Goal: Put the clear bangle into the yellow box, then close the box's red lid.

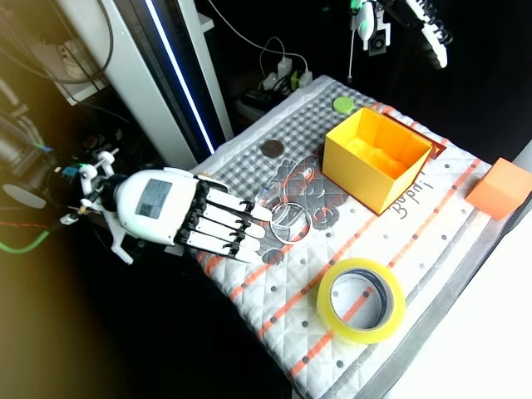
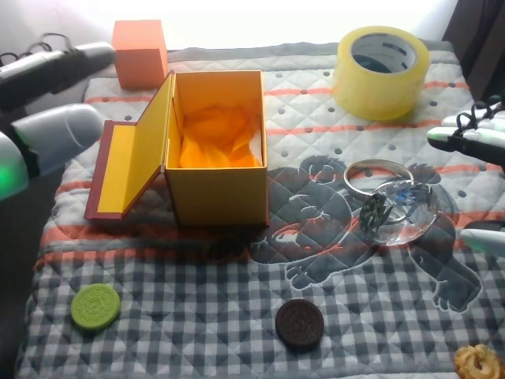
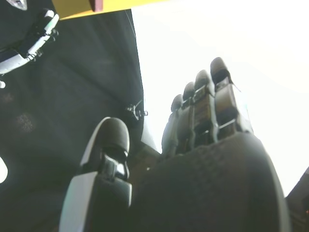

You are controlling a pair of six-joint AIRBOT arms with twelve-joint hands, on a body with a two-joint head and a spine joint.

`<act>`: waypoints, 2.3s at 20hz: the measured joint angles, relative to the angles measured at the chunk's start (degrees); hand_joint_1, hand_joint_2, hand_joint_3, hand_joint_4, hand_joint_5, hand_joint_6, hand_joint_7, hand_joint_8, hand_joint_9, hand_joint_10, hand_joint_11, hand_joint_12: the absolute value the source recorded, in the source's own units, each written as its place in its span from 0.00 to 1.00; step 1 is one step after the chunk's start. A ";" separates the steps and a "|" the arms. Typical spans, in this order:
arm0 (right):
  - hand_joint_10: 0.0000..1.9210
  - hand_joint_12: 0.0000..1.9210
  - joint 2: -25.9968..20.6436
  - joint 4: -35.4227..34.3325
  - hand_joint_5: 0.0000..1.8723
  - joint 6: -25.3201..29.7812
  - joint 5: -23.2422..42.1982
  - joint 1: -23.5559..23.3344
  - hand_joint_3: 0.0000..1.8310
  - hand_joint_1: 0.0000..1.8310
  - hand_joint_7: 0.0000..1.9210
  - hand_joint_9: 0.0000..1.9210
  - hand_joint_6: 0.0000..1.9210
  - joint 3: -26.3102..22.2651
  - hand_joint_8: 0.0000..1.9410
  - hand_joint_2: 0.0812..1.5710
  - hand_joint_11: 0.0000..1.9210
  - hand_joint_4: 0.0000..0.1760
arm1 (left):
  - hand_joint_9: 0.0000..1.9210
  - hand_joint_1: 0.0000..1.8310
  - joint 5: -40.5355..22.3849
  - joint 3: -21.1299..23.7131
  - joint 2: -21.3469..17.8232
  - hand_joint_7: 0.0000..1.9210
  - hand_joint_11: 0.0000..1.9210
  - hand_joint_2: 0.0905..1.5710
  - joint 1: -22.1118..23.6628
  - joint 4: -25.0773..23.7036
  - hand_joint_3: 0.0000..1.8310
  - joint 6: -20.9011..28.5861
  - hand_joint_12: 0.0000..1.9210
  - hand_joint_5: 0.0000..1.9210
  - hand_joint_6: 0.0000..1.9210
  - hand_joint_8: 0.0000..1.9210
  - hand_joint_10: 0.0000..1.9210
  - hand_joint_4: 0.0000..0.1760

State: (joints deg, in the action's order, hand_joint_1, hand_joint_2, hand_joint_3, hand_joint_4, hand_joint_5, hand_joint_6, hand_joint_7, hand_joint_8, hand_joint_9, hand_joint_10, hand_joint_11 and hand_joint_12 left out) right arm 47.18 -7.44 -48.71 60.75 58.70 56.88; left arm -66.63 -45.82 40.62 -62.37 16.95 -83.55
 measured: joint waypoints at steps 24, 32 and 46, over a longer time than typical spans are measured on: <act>0.03 0.68 10.25 2.75 0.49 1.57 -10.29 -9.60 0.01 0.69 0.52 0.63 0.41 7.56 0.50 0.69 0.30 0.00 | 0.09 0.00 0.68 -0.59 1.14 0.13 0.00 0.82 0.59 0.31 0.00 0.26 0.14 0.17 0.00 0.00 0.00 1.00; 0.67 0.59 9.57 7.30 0.49 3.69 -10.45 -15.12 0.00 0.75 0.57 0.48 0.44 7.80 0.42 0.69 0.20 0.00 | 0.12 0.00 1.53 -0.72 1.44 0.15 0.00 0.81 0.59 0.50 0.00 0.42 0.21 0.15 0.00 0.00 0.00 1.00; 0.00 0.15 22.03 14.80 0.49 4.33 -7.85 -34.21 0.00 0.69 0.64 0.73 0.50 13.55 0.36 0.67 0.71 0.00 | 0.13 0.00 3.43 -3.13 2.75 0.17 0.00 0.82 2.58 0.81 0.00 0.46 0.23 0.21 0.00 0.00 0.00 0.76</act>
State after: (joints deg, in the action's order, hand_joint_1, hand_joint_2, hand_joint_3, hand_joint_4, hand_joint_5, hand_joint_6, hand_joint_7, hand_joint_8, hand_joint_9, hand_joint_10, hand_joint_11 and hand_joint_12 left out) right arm 69.21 7.35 -44.38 52.90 24.49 70.43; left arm -63.20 -48.95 43.38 -59.79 17.76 -83.09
